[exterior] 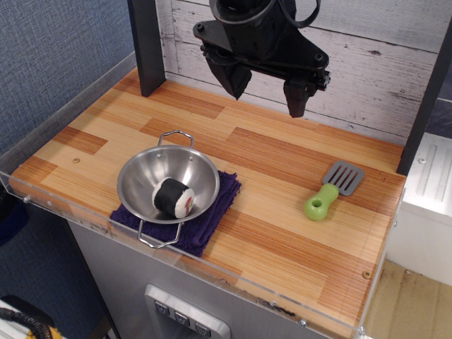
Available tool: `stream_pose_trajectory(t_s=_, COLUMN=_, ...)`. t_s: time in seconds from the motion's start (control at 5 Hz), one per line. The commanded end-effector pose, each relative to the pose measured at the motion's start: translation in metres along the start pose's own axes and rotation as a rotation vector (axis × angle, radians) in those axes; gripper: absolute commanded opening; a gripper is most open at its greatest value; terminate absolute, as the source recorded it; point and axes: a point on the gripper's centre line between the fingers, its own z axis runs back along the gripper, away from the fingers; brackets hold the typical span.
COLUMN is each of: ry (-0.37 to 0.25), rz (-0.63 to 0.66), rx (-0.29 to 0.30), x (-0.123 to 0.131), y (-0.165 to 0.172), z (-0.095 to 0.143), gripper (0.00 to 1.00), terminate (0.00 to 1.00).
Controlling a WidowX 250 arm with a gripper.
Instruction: Put the sushi to the left of the spatula.
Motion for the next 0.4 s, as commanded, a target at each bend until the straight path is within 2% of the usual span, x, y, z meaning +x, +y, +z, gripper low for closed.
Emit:
stream_pose_trajectory(t_s=0.0, ry=0.000, rz=0.000, rx=0.000, x=0.000, y=0.000, z=0.000, gripper=1.00, terminate=0.00)
stream_pose_trajectory(t_s=0.2, ry=0.032, rz=0.012, rx=0.030, x=-0.020, y=0.013, z=0.003, gripper=1.00, terminate=0.00)
